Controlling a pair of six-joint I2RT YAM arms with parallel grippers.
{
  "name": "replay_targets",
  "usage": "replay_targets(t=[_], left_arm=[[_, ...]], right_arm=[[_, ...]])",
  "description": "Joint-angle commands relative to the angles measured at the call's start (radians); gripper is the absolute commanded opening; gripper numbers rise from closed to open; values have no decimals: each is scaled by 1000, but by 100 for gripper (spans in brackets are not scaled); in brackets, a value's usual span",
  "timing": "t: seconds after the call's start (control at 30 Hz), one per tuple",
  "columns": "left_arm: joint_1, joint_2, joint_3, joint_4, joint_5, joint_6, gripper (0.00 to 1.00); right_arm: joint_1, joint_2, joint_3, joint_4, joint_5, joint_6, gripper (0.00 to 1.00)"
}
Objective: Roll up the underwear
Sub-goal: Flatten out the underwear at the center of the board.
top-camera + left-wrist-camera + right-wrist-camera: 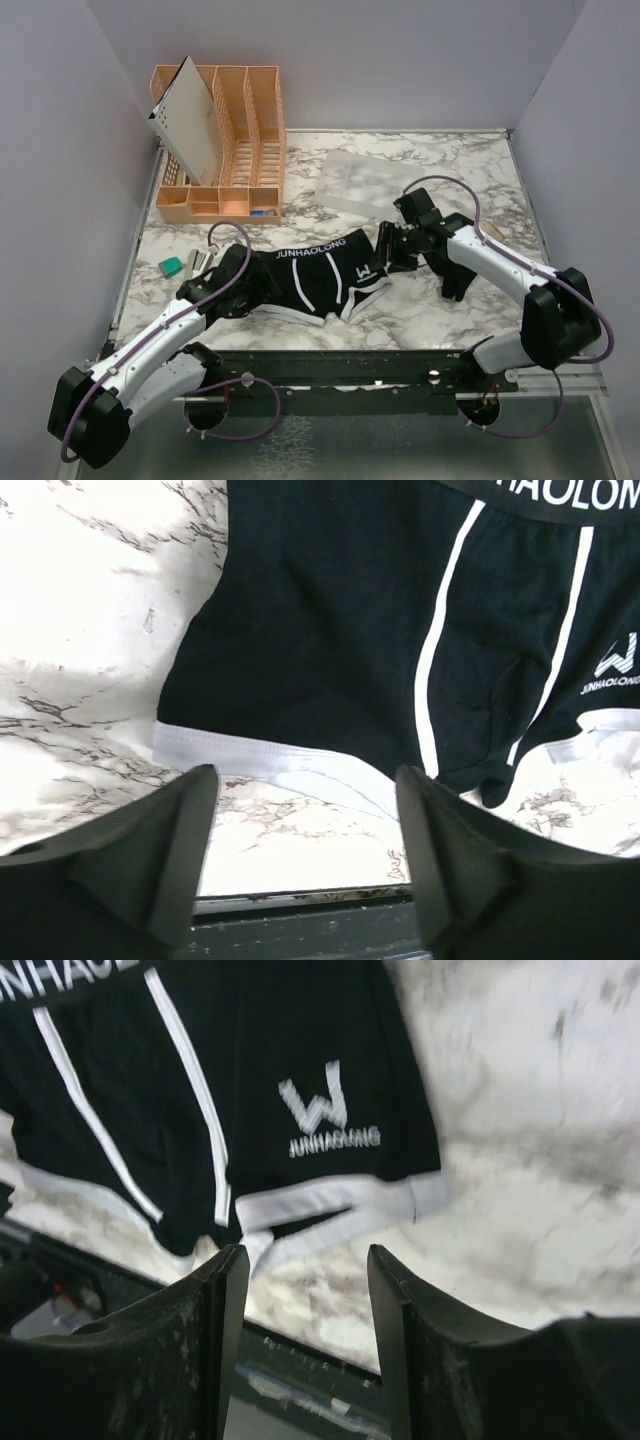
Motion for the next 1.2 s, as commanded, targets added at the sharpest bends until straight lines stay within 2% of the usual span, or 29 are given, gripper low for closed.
replay_targets(t=[0.0, 0.03, 0.07, 0.1, 0.13, 0.3, 0.43, 0.6, 0.73, 0.9, 1.17], left_arm=[[4, -20, 35, -18, -68, -1, 87], [6, -20, 54, -24, -90, 12, 93], [8, -18, 73, -24, -110, 25, 98], [12, -14, 93, -21, -136, 39, 99], [19, -7, 105, -13, -147, 53, 99], [107, 21, 153, 24, -116, 161, 99], [198, 32, 144, 81, -23, 220, 99], [296, 66, 105, 179, 127, 222, 99], [359, 98, 94, 195, 207, 226, 99], [406, 95, 73, 203, 261, 230, 99], [434, 79, 55, 196, 294, 232, 99]], right_arm=[[6, 115, 132, -2, 156, -87, 62], [5, 136, 151, 6, 172, -95, 71], [6, 163, 172, 10, 189, -97, 94], [5, 192, 191, 8, 203, -98, 99], [5, 218, 214, 5, 206, -105, 100], [5, 324, 308, 2, 220, -137, 100], [6, 376, 334, 50, 249, -161, 100], [-3, 439, 360, 74, 227, -176, 99], [-12, 503, 409, 64, 164, -168, 88], [-13, 560, 451, 61, 163, -165, 72], [-16, 606, 451, 80, 171, -190, 67]])
